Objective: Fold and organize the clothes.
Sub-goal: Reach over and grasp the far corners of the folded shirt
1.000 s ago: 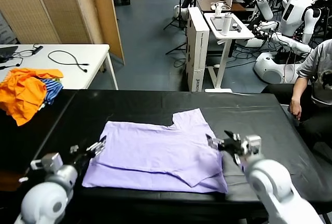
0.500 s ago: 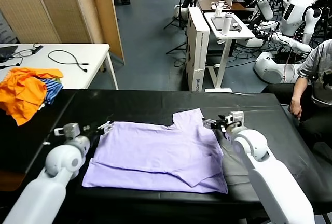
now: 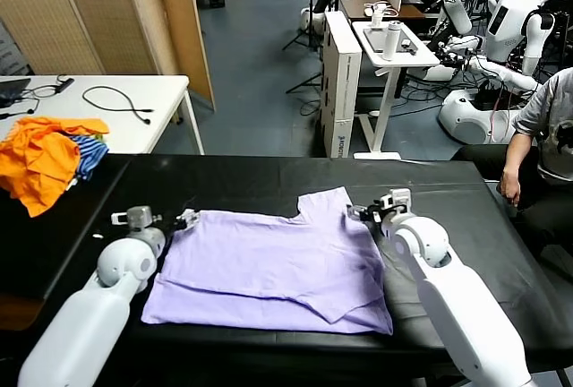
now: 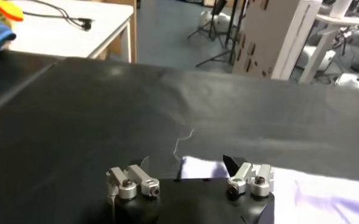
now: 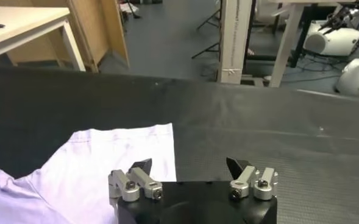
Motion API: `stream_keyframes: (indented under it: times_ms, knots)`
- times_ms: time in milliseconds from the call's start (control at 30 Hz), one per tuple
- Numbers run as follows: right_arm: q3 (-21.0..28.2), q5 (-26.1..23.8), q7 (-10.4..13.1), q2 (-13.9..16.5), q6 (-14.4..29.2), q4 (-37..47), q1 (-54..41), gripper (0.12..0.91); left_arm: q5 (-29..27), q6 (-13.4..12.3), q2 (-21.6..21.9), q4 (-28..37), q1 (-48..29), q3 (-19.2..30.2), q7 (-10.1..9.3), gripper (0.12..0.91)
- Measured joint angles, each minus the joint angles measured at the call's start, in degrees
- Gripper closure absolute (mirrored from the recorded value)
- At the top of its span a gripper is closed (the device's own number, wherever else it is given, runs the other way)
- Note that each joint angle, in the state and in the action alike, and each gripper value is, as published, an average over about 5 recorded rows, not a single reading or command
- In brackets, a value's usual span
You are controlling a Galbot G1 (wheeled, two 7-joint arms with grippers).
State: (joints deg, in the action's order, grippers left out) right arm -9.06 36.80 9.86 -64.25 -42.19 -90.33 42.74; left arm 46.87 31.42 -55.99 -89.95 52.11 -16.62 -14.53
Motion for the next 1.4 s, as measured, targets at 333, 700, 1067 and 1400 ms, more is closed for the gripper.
stream_keyframes:
  times_ms: [333,700,1067,1400]
  knots:
    - [1.0,-0.1,-0.4,-0.2,0.0,0.5,-0.4,0.419,-0.9,0.0,0.2,-0.1,0.8,0.1,0.62,0.334]
    - [0.7,-0.1,-0.7,-0.4,0.1,1.0,0.4,0.627,-1.5,0.4,0.7,-1.1,1.1,1.3,1.59,0.563]
    - [0.4,-1.0,-1.9,-0.5,0.1,1.0,0.8,0.868,-2.5,0.4,1.4,-1.6,2.0,1.3,3.06,0.823]
    - [-1.5,-0.4,-3.1,0.0,0.1,-1.2,2.8,0.885,-1.8,-0.1,0.9,-3.6,2.7,0.1,2.81,0.841]
